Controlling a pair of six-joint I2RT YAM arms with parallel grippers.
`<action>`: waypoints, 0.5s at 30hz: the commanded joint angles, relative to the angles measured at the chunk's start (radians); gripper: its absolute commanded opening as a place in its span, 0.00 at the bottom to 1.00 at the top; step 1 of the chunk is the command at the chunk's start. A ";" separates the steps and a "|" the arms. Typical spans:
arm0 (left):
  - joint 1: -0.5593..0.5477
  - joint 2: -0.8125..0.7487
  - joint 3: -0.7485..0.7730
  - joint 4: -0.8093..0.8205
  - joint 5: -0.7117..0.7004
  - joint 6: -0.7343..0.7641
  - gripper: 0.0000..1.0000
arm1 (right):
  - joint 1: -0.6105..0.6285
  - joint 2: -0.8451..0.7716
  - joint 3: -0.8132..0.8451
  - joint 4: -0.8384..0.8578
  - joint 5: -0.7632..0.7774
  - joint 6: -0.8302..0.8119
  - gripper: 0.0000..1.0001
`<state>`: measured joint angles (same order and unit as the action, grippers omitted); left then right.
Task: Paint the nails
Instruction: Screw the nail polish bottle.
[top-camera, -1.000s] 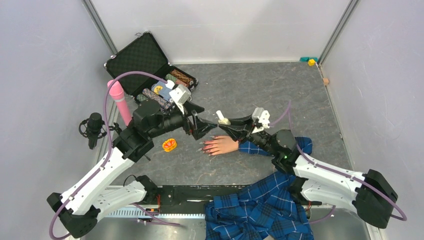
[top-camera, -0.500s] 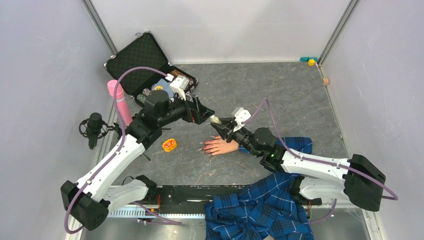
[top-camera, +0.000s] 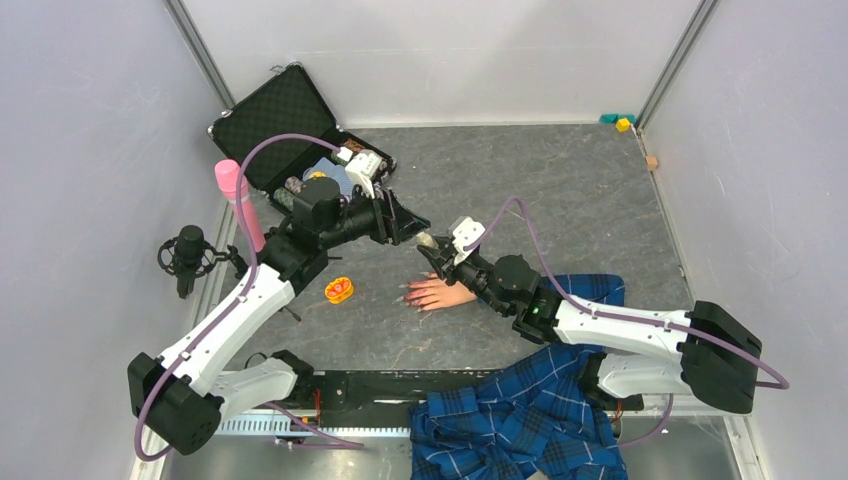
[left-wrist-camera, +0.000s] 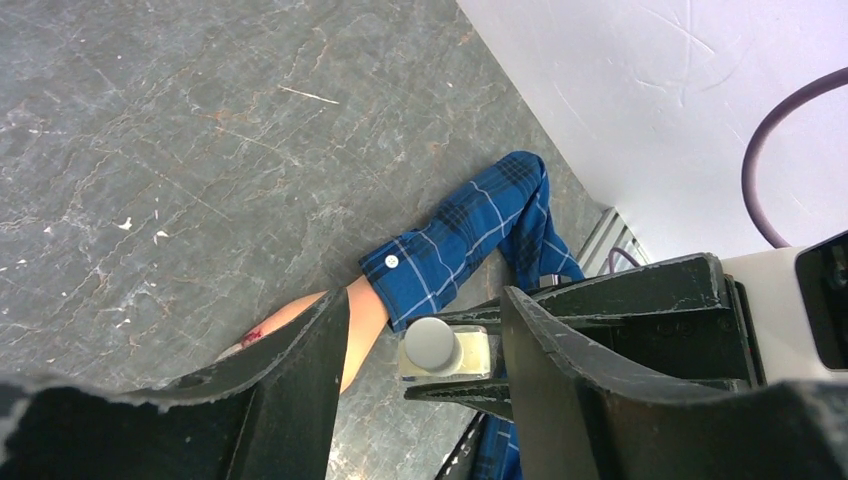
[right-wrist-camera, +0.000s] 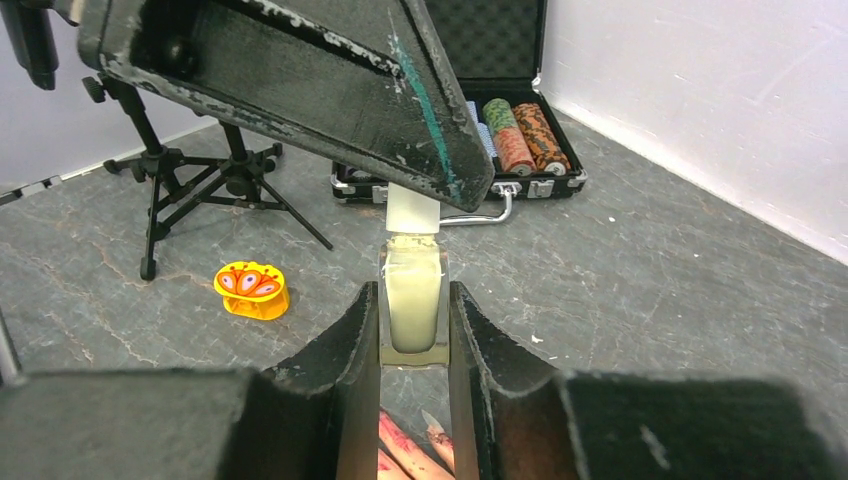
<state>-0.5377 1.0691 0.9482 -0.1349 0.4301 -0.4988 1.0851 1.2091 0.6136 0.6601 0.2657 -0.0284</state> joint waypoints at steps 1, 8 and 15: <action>0.006 0.007 -0.003 0.058 0.051 -0.034 0.62 | 0.009 0.001 0.055 0.022 0.039 -0.023 0.00; 0.007 0.027 -0.002 0.062 0.076 -0.041 0.57 | 0.012 -0.005 0.060 0.009 0.056 -0.030 0.00; 0.007 0.039 0.001 0.064 0.099 -0.043 0.40 | 0.013 0.003 0.063 0.010 0.060 -0.030 0.00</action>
<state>-0.5377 1.1034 0.9466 -0.1169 0.4847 -0.5163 1.0924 1.2110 0.6209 0.6331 0.3012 -0.0444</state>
